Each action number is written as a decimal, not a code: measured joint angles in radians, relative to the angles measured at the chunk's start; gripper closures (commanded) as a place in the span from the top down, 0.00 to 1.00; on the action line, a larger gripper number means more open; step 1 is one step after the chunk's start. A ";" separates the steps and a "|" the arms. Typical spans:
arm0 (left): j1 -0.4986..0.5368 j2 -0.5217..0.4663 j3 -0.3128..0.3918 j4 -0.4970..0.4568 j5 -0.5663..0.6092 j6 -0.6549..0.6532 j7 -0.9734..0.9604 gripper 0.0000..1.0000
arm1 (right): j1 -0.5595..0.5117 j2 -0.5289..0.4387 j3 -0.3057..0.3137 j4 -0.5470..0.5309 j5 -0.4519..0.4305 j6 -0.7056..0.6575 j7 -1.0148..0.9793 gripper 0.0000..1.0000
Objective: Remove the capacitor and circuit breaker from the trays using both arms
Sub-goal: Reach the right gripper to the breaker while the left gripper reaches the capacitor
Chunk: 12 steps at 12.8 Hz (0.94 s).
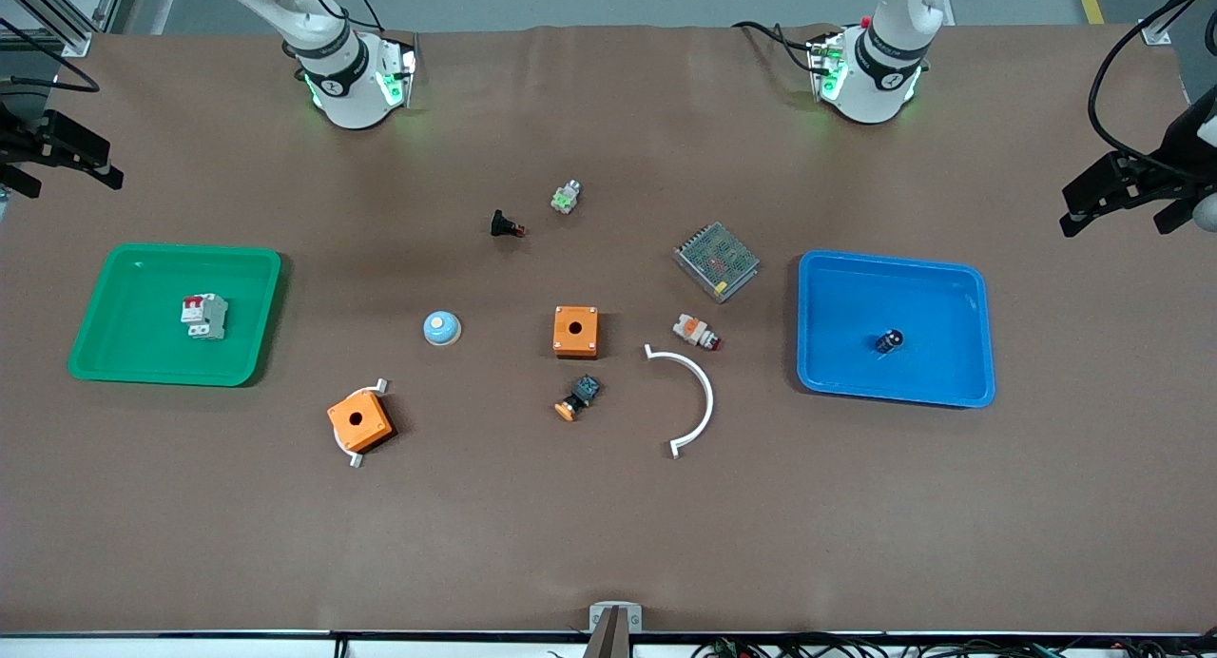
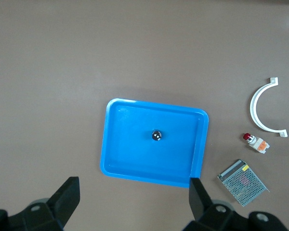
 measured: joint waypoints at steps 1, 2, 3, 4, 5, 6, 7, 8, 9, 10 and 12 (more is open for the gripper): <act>0.000 0.000 0.000 -0.001 0.000 0.000 0.000 1.00 | 0.000 0.000 -0.001 0.000 0.000 0.000 0.000 1.00; 0.000 0.000 -0.001 -0.003 0.000 -0.001 0.000 1.00 | 0.000 0.000 -0.001 0.000 0.000 0.000 0.000 1.00; 0.000 0.000 -0.002 -0.005 0.000 -0.001 0.000 1.00 | 0.000 0.000 -0.001 0.000 0.000 0.000 0.000 1.00; -0.001 0.000 -0.002 -0.007 0.000 -0.001 -0.001 1.00 | 0.000 0.000 -0.001 0.000 0.000 0.000 0.000 1.00; 0.000 0.000 -0.002 -0.007 0.000 -0.001 -0.003 1.00 | 0.000 0.000 -0.001 0.000 0.000 0.000 0.000 1.00; 0.000 0.000 -0.002 -0.009 0.000 -0.001 -0.003 1.00 | 0.000 0.000 -0.001 0.000 -0.001 0.000 -0.001 1.00; 0.000 0.001 -0.002 -0.010 0.000 -0.001 -0.003 1.00 | 0.000 0.000 -0.001 0.000 -0.002 0.000 -0.001 1.00; 0.000 0.004 -0.003 -0.013 0.000 -0.002 -0.003 1.00 | 0.000 0.000 0.000 0.000 -0.005 0.001 -0.002 1.00; 0.000 0.011 -0.003 -0.018 0.000 -0.002 -0.003 1.00 | 0.001 0.000 0.001 0.000 -0.012 0.004 -0.002 1.00; 0.001 0.023 -0.002 -0.024 0.000 -0.003 -0.003 1.00 | 0.001 0.000 0.003 0.000 -0.018 0.006 -0.002 1.00; 0.005 0.068 -0.002 -0.042 0.000 -0.009 -0.003 1.00 | 0.001 0.000 0.005 0.000 -0.020 0.008 -0.002 1.00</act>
